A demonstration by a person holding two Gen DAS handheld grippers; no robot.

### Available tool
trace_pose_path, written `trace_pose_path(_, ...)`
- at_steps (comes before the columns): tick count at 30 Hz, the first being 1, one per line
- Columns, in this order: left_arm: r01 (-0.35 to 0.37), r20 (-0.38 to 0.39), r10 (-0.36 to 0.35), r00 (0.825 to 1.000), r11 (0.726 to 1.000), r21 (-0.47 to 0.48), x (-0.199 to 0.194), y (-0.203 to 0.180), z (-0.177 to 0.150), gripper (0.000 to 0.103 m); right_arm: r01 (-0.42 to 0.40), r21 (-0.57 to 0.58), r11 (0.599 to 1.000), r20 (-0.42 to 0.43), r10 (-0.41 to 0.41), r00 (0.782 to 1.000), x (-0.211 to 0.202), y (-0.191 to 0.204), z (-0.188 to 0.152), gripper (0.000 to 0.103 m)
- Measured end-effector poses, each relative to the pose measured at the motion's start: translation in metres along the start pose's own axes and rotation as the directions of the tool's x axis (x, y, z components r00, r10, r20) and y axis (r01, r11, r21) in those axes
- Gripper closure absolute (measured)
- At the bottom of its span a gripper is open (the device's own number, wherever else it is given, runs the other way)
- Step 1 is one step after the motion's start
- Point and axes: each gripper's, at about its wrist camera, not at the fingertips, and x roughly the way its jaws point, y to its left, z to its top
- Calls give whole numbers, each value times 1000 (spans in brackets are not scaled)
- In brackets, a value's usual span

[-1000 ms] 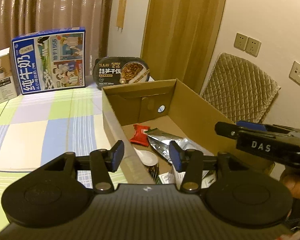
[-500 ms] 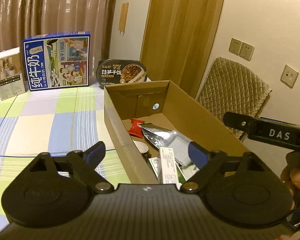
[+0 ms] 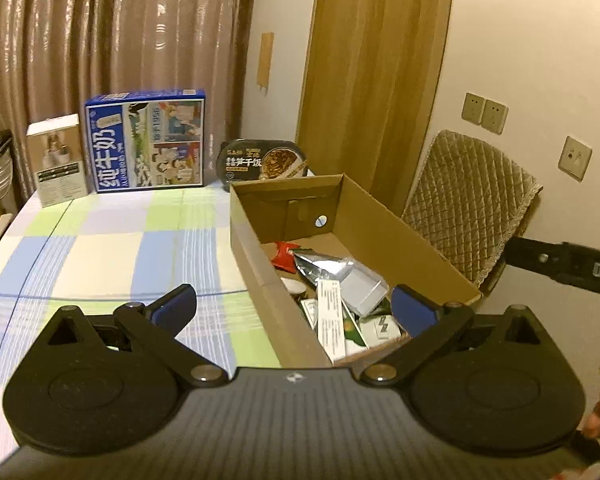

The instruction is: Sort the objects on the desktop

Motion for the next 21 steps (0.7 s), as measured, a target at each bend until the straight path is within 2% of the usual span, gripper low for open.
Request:
trace_pose_path(4,15,-16,-16,1000,1000,-25,-13,-4,-8,1,-23,39,999,-44,24,999,-14,-7,-6,2)
trace_pose_path(8,31,-33,-33,999,998,-50,-26,-8,-15,1,-14,4,1000,-82,14,997,-25,-7,-11,2)
trace_pose_path(14,10,-78,-15,997,998,-60,-43,-14,-23,1,-22,-55,998,-110,16,994,-44,-2,-20,2)
trace_pose_path(21,-8,-97,3,995,998,-60,-69,-22,-33,1,-27,-114,993,-144,11,990,-68,7,-36,2)
